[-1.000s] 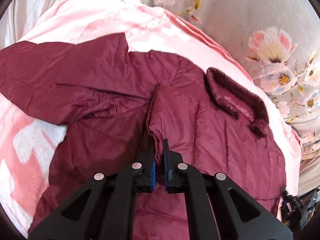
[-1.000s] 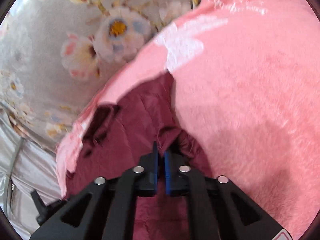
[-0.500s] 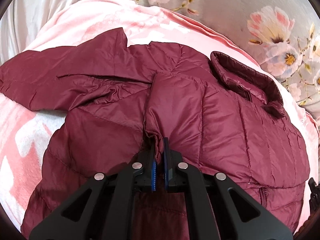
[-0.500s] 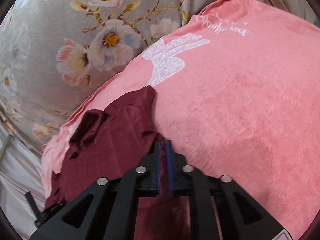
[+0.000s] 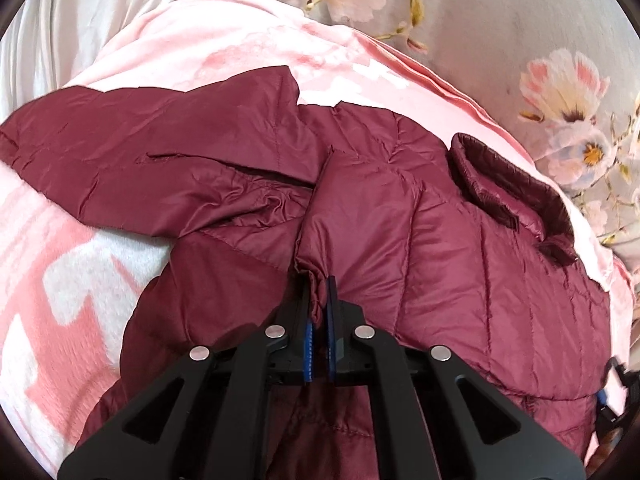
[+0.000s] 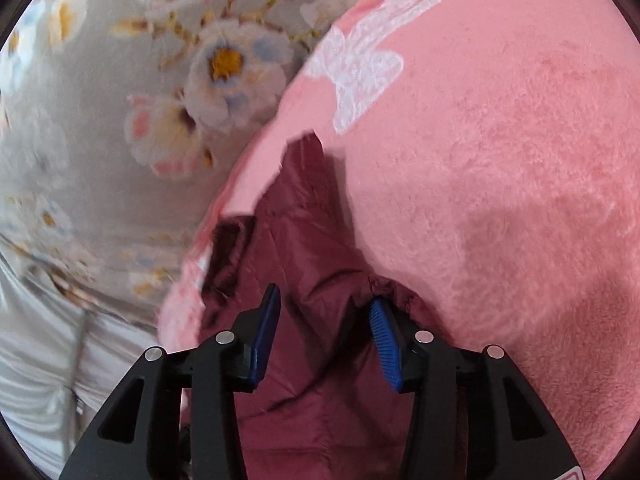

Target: Fold large clothes

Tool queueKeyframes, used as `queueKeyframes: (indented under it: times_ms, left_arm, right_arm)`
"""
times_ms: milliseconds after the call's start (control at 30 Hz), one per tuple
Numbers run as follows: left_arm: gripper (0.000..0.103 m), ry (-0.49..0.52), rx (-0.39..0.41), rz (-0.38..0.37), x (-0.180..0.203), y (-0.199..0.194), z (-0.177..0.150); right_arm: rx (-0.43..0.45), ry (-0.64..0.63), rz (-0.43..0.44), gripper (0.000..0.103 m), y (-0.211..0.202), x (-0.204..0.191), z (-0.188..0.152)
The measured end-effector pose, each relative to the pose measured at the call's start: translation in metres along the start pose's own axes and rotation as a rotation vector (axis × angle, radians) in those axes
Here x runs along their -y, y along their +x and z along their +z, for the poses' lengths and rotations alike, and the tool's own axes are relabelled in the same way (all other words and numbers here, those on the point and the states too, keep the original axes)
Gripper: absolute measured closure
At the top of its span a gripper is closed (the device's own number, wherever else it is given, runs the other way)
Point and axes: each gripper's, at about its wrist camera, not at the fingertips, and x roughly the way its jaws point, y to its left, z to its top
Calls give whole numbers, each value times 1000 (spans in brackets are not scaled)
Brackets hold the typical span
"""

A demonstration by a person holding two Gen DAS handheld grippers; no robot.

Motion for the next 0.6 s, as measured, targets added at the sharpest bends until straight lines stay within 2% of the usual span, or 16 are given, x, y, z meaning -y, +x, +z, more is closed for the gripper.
queueKeyframes:
  times_ms: [33,67,233,267,300,333,367,467,533,600]
  left_arm:
    - [99,8,3,8,2,0,-1]
    - [99,13,4,11,2,1,-2]
    - [99,32,5,20,4,3,-2]
    - [99,32,5,20,4,4,-2]
    - [99,33,5,21,3,4,-2]
    - [99,36,5,23,3,4,-1]
    - [99,44,6,31,5,4,-2]
    - [98,65,7,50,8,5,-2]
    - [97,75,9,57,10,5,-3]
    - [97,79,12,59,10,5,-4]
  right_arm:
    - [52,11,39,84,-9,0,-1]
    - [81,-7,33,98,-14,-2,-2]
    - [179,-180,-111,99,-23,-27,-17]
    - [171,-241,-195,99,-16,-33,-18]
    - [122,-319,-341,99,0,-38,-21]
    - [79,-332,-404,99,11,-34,-21]
    - [38,-333,-440,101,20,-31,-21]
    - [22,-404,-524,102,21,-40,-22]
    - [29,-402,-557,98,11,-43,-27]
    - [87,-392,-586,87,-9,-49,-35]
